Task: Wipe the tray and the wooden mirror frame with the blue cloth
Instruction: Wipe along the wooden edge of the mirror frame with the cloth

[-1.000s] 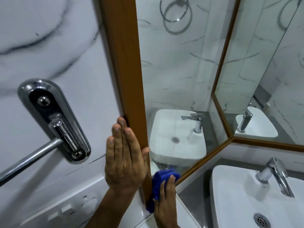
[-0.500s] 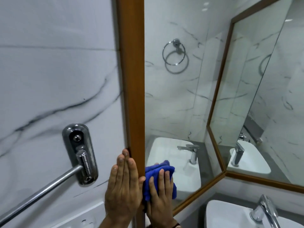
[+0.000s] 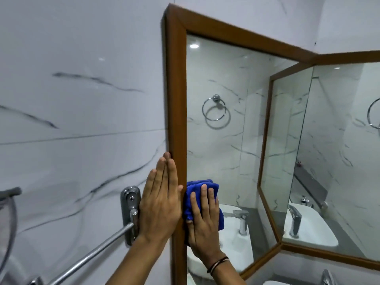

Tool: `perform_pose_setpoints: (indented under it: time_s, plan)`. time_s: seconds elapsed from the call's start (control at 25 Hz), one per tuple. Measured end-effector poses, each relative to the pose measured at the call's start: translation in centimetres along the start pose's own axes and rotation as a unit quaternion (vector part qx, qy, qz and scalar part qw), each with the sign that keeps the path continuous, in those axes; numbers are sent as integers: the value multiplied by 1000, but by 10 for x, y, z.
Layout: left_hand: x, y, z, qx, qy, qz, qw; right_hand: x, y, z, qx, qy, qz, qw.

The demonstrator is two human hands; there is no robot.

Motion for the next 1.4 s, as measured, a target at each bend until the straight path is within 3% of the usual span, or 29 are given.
perform_pose_setpoints:
  time_s: [0.52, 0.84, 1.2, 1.4]
  plan:
    - [14, 206, -80, -31, 58, 48, 997, 31, 216, -95, -109, 15, -19, 994]
    - [16, 216, -83, -53, 87, 71, 992, 50, 317, -154, -139, 25, -13, 990]
    - [18, 181, -62, -72, 48, 64, 994, 49, 326, -161, -167, 34, -3, 985]
    - [14, 179, -61, -82, 52, 68, 993, 52, 277, -139, -164, 56, 10, 985]
Point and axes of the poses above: each hand's wrist, its own y-axis towards the middle knuckle, its own z-axis out of the palm, x = y × z, the point moved 9 cm from there along y, towards the middle knuckle, and after that the axes turned 13 degrees about -y, right-handed, at the moved point
